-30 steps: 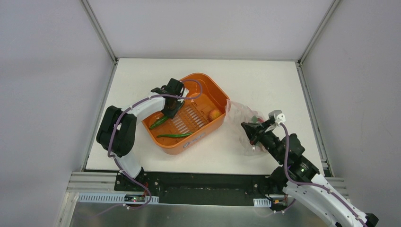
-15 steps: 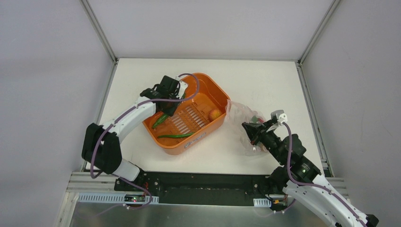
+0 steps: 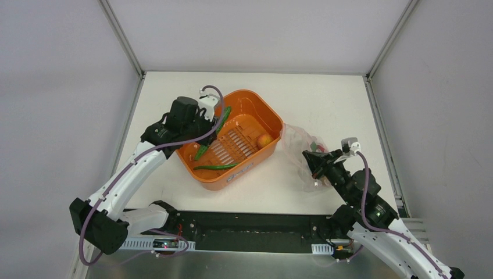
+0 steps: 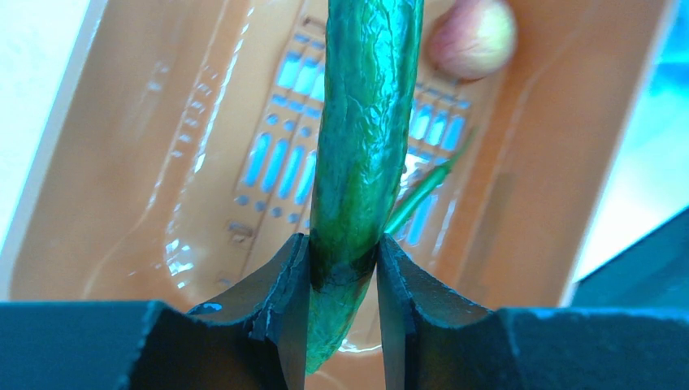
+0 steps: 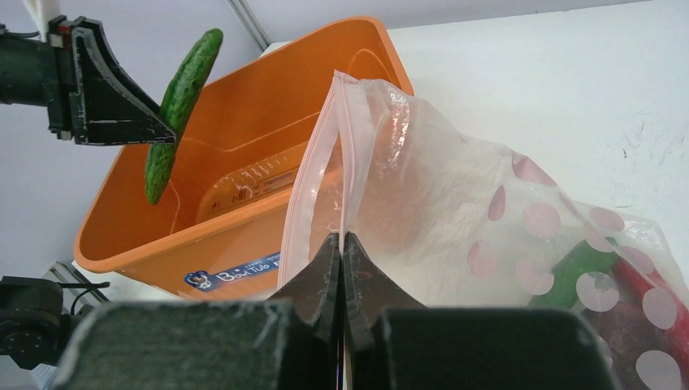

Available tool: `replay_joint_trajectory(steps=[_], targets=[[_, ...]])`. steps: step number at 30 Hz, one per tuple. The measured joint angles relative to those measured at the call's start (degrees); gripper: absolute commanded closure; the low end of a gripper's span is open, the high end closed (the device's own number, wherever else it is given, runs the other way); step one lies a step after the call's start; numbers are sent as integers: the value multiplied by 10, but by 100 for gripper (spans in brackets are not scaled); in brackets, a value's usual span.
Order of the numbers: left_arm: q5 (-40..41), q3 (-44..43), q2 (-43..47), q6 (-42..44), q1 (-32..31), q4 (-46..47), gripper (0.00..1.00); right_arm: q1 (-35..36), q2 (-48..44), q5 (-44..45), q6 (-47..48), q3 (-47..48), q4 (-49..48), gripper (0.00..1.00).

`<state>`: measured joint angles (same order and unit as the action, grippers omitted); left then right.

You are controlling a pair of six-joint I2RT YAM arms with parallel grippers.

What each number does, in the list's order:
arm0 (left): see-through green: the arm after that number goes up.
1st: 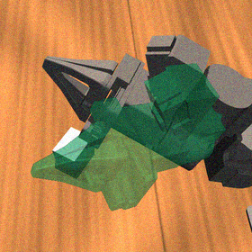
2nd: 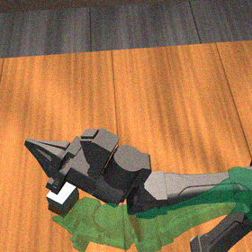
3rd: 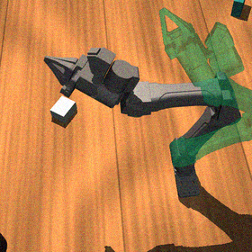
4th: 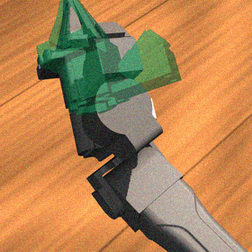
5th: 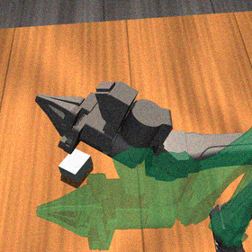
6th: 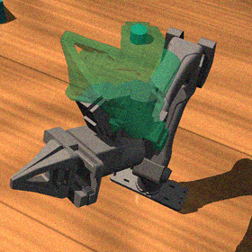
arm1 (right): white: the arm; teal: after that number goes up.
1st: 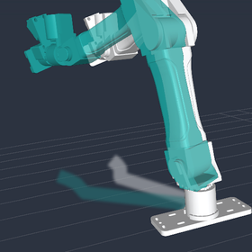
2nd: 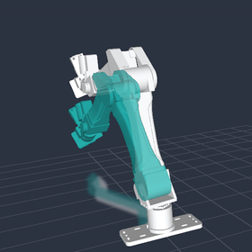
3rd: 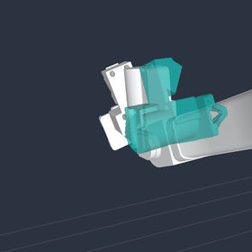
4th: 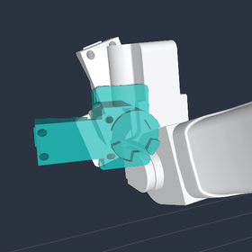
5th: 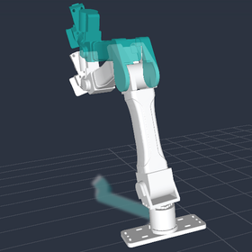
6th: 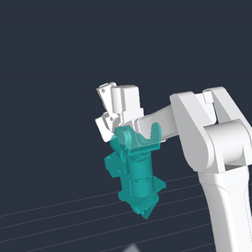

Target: Place the food in the zip-top bag and seal the zipper

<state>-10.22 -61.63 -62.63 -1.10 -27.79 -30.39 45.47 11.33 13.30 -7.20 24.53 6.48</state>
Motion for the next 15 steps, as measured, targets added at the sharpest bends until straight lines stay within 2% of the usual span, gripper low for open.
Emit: replay_joint_trajectory(steps=[8, 12, 15], targets=[[-87, 45, 96, -90, 0, 114, 92, 0, -10, -5, -19, 8, 10, 100], [-97, 98, 160, -129, 0, 234, 94, 0, 2, -13, -31, 16, 16, 100], [-115, 144, 190, -177, -3, 362, 96, 0, 10, -10, -45, 19, 21, 100]])
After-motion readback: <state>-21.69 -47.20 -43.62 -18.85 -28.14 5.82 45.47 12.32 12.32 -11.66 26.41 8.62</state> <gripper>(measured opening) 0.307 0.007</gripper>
